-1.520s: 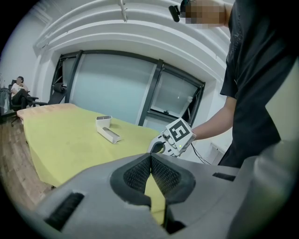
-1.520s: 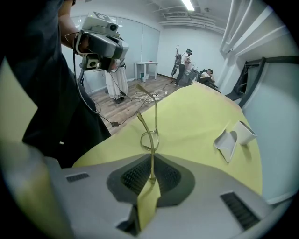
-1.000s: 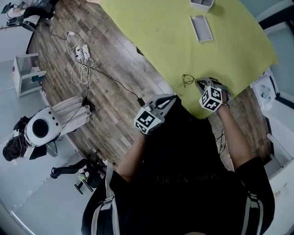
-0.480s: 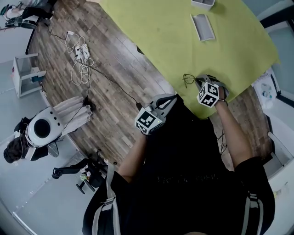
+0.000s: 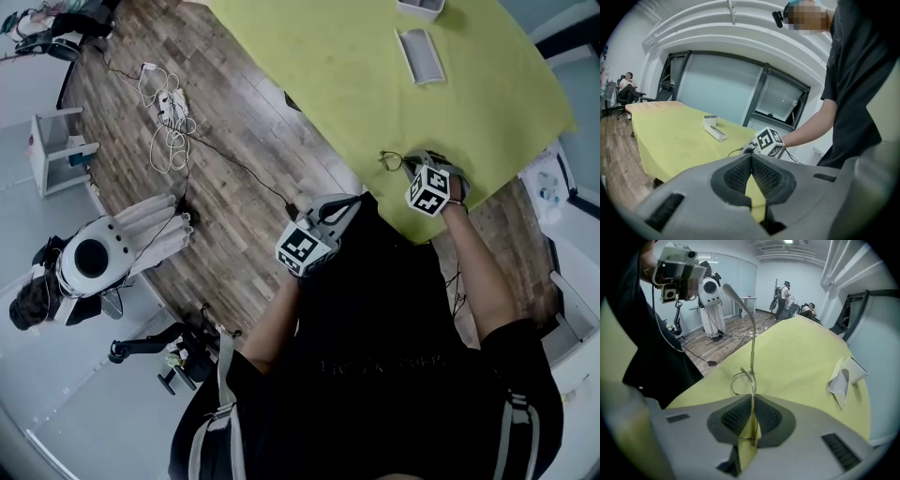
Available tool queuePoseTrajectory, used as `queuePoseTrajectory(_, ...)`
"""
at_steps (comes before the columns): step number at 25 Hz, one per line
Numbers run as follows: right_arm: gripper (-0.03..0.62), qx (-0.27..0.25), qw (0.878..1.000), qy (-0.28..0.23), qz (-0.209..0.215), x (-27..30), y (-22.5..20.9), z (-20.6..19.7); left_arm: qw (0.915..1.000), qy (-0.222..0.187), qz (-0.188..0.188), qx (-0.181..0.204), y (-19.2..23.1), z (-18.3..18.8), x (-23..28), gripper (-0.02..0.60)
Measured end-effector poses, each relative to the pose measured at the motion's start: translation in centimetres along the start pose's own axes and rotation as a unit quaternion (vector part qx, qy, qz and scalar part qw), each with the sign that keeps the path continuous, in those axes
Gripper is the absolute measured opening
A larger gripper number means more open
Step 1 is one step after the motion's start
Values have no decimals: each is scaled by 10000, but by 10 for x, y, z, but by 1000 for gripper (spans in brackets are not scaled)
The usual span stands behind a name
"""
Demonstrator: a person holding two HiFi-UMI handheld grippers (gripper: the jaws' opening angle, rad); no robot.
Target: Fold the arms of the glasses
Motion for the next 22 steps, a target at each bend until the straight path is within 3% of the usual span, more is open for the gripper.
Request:
queuePoseTrajectory(13,42,533,9958,-703,-249,-58,7,2,9998,-172,-72,76,11,10,4,18)
queuePoseTrajectory(22,45,745,9865,-1386,-462,-107,28,34,9997,-160,-140,153,22,16,6,18)
Point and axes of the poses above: the fingertips, and each gripper's own axes: x forward along the fingers, y to its left, z out of its top, the point moved 6 cm from there along -x, backward along the fingers, and after that the axes turned 13 degrees about y, right-handed, at the moved point
